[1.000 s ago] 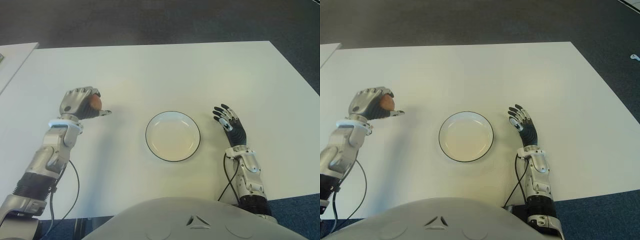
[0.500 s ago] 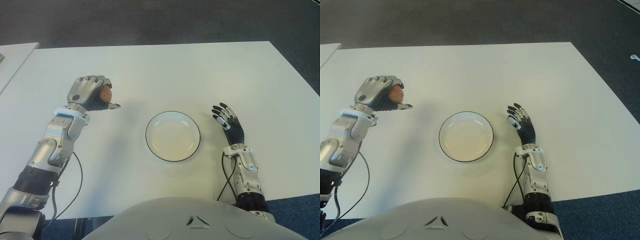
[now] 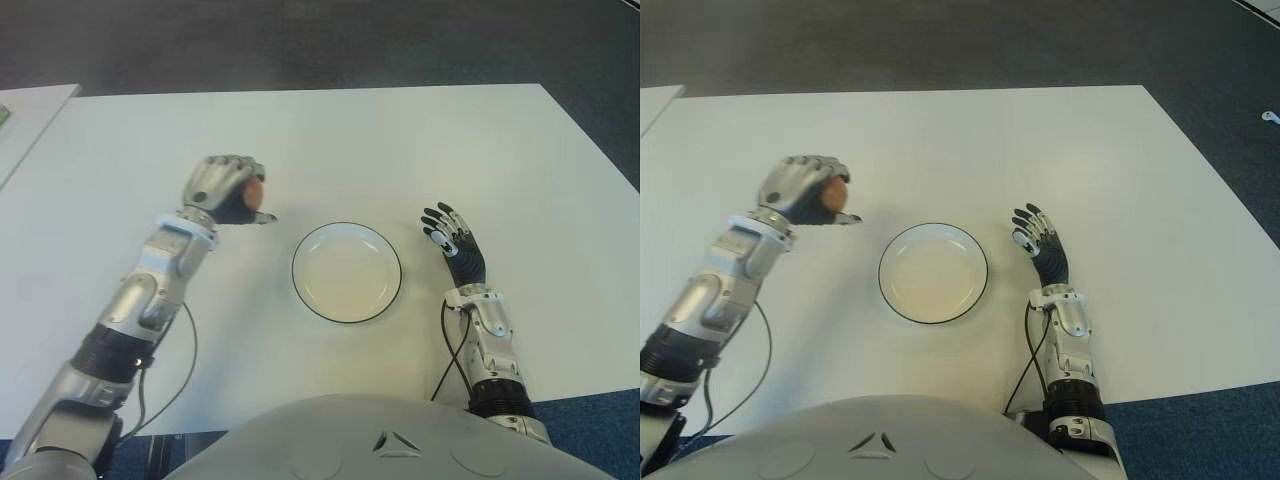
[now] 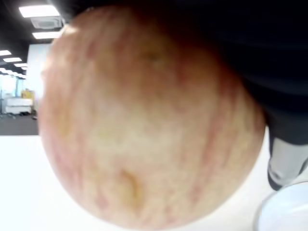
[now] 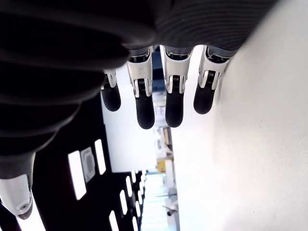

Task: Put the apples into the plate.

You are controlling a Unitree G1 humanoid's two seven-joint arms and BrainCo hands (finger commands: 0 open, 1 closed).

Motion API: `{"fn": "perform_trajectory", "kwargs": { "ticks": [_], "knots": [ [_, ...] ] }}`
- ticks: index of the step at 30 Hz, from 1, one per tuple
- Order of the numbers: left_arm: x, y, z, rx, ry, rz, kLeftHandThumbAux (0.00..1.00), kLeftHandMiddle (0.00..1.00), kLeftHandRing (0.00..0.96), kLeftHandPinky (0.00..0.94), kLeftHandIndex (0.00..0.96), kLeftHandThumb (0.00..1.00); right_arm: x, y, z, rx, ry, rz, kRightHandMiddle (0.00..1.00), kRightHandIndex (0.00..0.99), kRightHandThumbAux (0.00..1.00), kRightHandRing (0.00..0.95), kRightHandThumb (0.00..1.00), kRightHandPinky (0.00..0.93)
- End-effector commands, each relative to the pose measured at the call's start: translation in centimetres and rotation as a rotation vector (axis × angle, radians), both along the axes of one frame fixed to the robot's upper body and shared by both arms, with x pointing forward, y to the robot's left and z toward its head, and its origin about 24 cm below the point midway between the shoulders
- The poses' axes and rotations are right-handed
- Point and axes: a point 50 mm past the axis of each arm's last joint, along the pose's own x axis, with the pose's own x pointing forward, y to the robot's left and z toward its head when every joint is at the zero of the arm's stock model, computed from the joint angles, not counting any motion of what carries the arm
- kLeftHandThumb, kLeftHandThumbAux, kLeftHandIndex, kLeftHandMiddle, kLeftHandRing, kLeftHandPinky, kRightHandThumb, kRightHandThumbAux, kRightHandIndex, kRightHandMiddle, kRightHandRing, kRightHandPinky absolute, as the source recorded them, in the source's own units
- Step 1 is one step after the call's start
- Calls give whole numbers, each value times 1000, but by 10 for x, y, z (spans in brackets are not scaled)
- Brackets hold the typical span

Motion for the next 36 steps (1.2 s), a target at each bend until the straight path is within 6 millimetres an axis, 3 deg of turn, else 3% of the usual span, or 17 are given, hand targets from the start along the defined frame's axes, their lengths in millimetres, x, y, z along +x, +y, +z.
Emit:
{"fn": "perform_trajectory", "kwargs": {
  "ticks": [1,4,7,13,20,24,36],
  "knots": [
    [-4,-26,-3,-19,3,-84,665,521,745,192,404,859,-17,4,-26,9,142,-1,219,118,563,180,178,158],
    [-6,-39,-4,-7,-7,-134,665,520,749,297,404,859,-17,5,-26,7,146,0,218,117,565,179,181,159],
    [-7,-50,-4,7,-11,-174,664,524,770,550,406,859,-17,5,-26,15,150,-1,216,114,568,182,190,166],
    [-10,-66,-7,0,20,-211,664,528,788,680,405,859,-18,7,-27,29,156,1,212,112,570,180,203,160],
    [-10,-76,-9,-3,34,-235,664,528,798,722,405,859,-19,9,-27,39,157,2,211,113,578,181,221,168],
    [-8,-83,-17,-28,61,-229,664,526,789,663,406,858,-19,11,-27,41,155,1,215,115,584,185,229,169],
    [-12,-96,-21,-3,50,-313,663,533,786,729,406,857,-22,16,-25,34,172,-9,218,108,588,183,218,151]
  ]
}}
